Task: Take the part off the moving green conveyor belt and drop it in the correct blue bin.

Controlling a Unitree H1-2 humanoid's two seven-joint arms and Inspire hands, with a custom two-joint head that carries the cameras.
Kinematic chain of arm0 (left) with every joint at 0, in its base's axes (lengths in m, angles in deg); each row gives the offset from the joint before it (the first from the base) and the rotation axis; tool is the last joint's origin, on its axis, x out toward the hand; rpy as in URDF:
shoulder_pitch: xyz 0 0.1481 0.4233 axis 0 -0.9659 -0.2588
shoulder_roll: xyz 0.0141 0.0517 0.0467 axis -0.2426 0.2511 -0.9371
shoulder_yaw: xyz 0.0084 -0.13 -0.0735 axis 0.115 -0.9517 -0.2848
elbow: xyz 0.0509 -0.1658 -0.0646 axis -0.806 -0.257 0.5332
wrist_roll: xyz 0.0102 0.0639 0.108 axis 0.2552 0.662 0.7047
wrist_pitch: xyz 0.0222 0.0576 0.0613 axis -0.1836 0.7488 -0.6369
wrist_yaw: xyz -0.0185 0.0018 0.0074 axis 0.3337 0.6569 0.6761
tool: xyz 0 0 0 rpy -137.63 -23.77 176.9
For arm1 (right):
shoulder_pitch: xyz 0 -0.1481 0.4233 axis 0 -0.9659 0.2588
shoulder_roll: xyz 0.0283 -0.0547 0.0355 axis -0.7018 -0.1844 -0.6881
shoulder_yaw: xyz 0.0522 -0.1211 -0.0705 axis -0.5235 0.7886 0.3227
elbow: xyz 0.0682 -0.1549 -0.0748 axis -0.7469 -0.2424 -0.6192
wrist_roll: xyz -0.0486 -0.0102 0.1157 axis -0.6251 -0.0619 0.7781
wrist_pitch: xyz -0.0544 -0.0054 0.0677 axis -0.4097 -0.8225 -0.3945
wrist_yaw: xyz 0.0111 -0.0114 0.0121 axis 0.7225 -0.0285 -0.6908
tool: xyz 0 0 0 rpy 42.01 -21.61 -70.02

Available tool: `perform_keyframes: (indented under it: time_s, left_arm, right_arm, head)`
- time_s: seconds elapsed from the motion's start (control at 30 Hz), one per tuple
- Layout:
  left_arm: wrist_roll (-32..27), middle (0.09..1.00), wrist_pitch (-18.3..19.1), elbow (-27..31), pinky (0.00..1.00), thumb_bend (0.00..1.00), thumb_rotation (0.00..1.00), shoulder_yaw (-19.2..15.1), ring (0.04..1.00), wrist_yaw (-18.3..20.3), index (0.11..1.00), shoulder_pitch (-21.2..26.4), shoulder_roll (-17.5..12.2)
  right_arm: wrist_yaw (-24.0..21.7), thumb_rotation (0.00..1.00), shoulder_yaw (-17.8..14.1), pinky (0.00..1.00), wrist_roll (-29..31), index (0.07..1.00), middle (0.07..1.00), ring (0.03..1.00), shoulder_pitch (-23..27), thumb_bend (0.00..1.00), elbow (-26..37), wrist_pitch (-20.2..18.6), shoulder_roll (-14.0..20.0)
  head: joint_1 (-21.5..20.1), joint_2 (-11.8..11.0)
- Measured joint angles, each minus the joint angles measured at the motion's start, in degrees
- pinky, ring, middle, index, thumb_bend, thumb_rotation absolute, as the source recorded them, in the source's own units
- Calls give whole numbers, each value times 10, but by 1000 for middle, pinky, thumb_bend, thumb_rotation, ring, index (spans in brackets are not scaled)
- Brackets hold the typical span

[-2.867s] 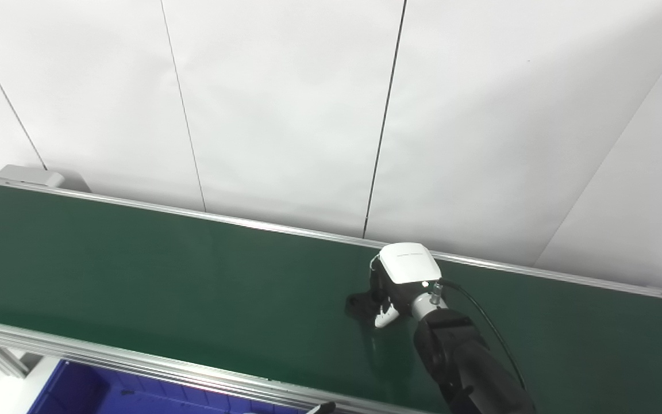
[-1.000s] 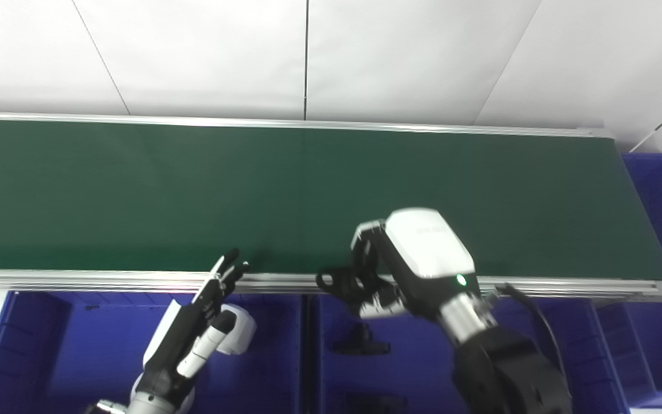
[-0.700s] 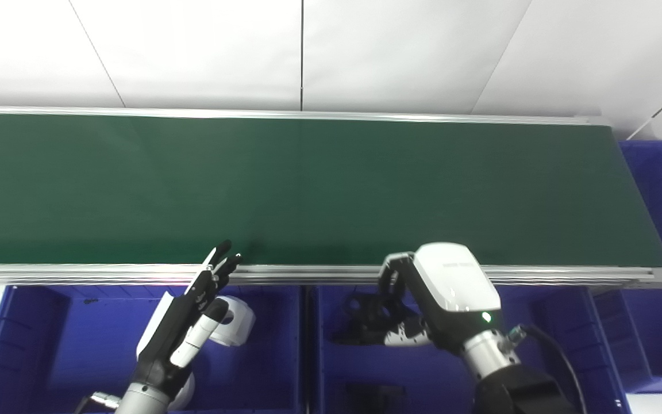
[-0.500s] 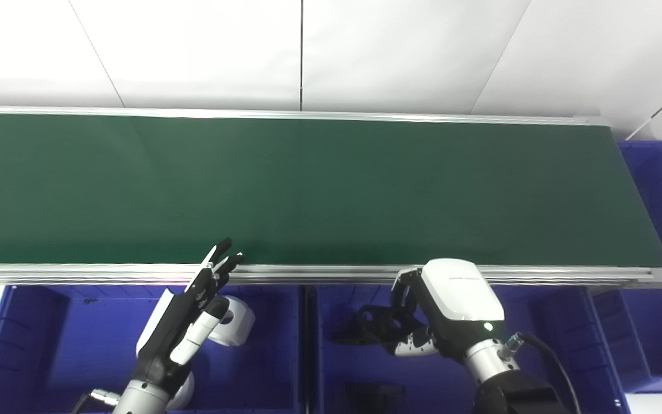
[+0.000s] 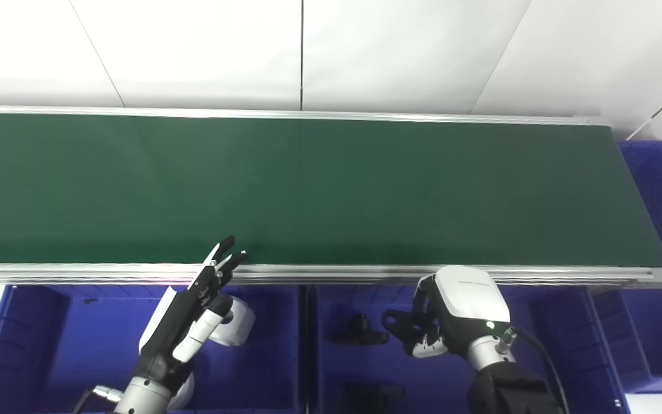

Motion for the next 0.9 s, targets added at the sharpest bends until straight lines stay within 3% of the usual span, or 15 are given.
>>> perform_keyframes:
  time_s: [0.13,0.2,0.27,0.33,0.47,0.67,0.9]
  left_arm:
    - [0,918,0,-1,1000,612,840,-2,973,0,987,1,0]
    - [-2,919,0,-1,1000,626,839,-2,979,1,989,2,0]
    - [-6,915,0,-1,1000,625,839,-2,974,1,984,2,0]
    - [-6,918,0,-1,1000,598,842,-3,976,1,989,4,0]
    - [-8,919,0,-1,1000,606,833,-2,977,2,990,6,0]
    - [-14,921,1,-1,1000,620,827,-3,980,2,988,6,0]
    - [-14,920,1,-1,1000,601,839,-2,969,3,992,6,-4]
  right_arm:
    - [-37,0,-9,171,-44,487,472,248,2,528,0,0,-16]
    - [-54,2,-7,362,-69,516,465,426,2,527,1,2,-17]
    - [-75,321,-2,532,-105,666,631,572,3,892,4,14,-13]
    - [-100,474,1,662,-131,729,721,675,4,973,9,32,-8]
    - [-136,562,5,852,-163,765,825,802,9,1000,19,58,-5]
    - [-170,530,3,908,-167,762,844,842,12,1000,22,70,-11]
    - [-175,532,0,877,-163,751,823,822,11,1000,23,70,-17]
  head:
    - [-1,0]
    - [-2,0]
    - [-2,0]
    - [-2,0]
    - [-2,0]
    - [5,0]
    - [8,0]
